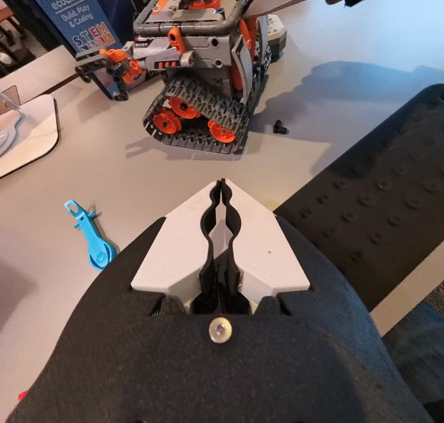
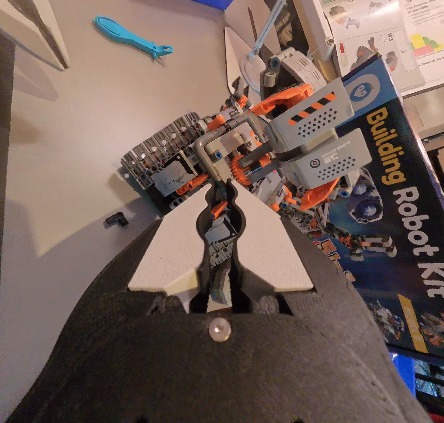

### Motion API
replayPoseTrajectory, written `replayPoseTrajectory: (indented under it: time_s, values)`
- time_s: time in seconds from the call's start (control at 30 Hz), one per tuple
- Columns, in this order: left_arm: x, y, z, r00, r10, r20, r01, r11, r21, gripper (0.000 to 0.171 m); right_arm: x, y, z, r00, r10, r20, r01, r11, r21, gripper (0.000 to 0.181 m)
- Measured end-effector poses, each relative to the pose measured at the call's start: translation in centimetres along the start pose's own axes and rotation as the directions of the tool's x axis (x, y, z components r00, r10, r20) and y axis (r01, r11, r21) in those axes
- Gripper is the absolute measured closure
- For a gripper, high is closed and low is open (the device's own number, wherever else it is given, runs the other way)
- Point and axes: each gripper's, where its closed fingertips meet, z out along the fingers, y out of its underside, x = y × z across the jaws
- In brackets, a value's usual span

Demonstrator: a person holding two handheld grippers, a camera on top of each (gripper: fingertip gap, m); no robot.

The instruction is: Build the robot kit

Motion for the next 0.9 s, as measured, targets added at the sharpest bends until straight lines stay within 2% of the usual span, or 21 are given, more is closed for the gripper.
replayPoseTrajectory:
  time_s: [0.27, 0.37, 0.57, 0.67, 0.8, 0.9]
  values:
    - [0.2, -0.4, 1.2, 1.000, -0.001, 0.002, 0.001, 1.000, -0.016, 0.171, 0.3, -0.3, 0.5, 1.000, -0.014, 0.027, 0.014, 1.000, -0.014, 0.173]
    - [0.2, -0.6, 1.3, 1.000, -0.001, 0.010, 0.001, 1.000, -0.010, 0.171, 0.4, -0.6, 0.4, 1.000, -0.007, -0.022, 0.006, 1.000, -0.011, 0.160]
    - [0.1, -0.8, 1.3, 1.000, 0.000, 0.022, 0.000, 1.000, -0.002, 0.171, 0.4, -2.4, -1.2, 0.997, 0.029, -0.066, -0.025, 0.998, 0.061, 0.154]
    - [0.0, -0.8, 1.2, 1.000, -0.007, 0.023, 0.007, 1.000, 0.004, 0.171, 0.1, -3.0, -2.0, 0.996, 0.029, -0.079, -0.024, 0.998, 0.065, 0.153]
    - [-0.4, -1.1, 1.0, 0.999, -0.029, 0.030, 0.028, 0.999, 0.032, 0.171, -0.9, -3.6, -3.5, 0.993, 0.084, -0.086, -0.079, 0.995, 0.058, 0.144]
    - [-1.3, -1.6, 0.8, 0.997, -0.055, 0.045, 0.052, 0.996, 0.070, 0.142, -2.1, -3.9, -4.5, 0.983, 0.158, -0.096, -0.154, 0.987, 0.044, 0.134]
